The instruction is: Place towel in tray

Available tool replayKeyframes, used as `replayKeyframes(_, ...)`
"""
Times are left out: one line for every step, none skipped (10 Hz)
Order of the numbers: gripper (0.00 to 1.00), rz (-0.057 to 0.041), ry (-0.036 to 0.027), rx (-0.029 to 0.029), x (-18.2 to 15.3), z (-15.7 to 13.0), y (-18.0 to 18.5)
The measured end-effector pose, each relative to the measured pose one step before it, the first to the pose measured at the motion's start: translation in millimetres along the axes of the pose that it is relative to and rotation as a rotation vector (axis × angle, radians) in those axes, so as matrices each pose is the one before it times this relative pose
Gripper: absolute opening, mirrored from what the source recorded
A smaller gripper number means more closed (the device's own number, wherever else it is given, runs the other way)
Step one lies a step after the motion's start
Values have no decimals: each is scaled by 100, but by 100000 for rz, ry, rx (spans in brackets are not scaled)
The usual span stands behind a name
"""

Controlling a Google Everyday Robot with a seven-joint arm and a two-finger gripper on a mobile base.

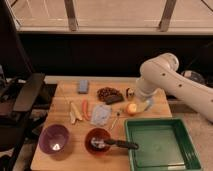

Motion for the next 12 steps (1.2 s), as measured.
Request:
replayKeyframes(65, -1464, -1454, 113, -1768, 1209, -951)
replayKeyframes(65, -967, -417, -315, -892, 869, -574)
replayKeyframes(65, -1379, -405, -1235, -985, 1330, -756)
replayKeyframes(65, -1859, -1022, -2057, -1189, 1732, -728)
replayKeyframes(65, -1287, -1429, -1999, -1196, 2071, -846)
replayKeyframes(65, -917, -1600, -1437, -1292, 1641, -891)
replayKeyframes(65, -975, -1317, -1352, -1328, 1818, -846)
replayKeyframes(65, -673, -785, -850, -596, 1313, -663)
replayKeyframes(65, -367, -1098, -722, -370, 823, -547)
replayKeyframes(65, -513, -3627, -467, -169, 587, -262)
replayKeyframes(65, -664, -2015, 2044, 83, -346, 258)
replayKeyframes(65, 71, 1337, 2505, 463, -835, 147)
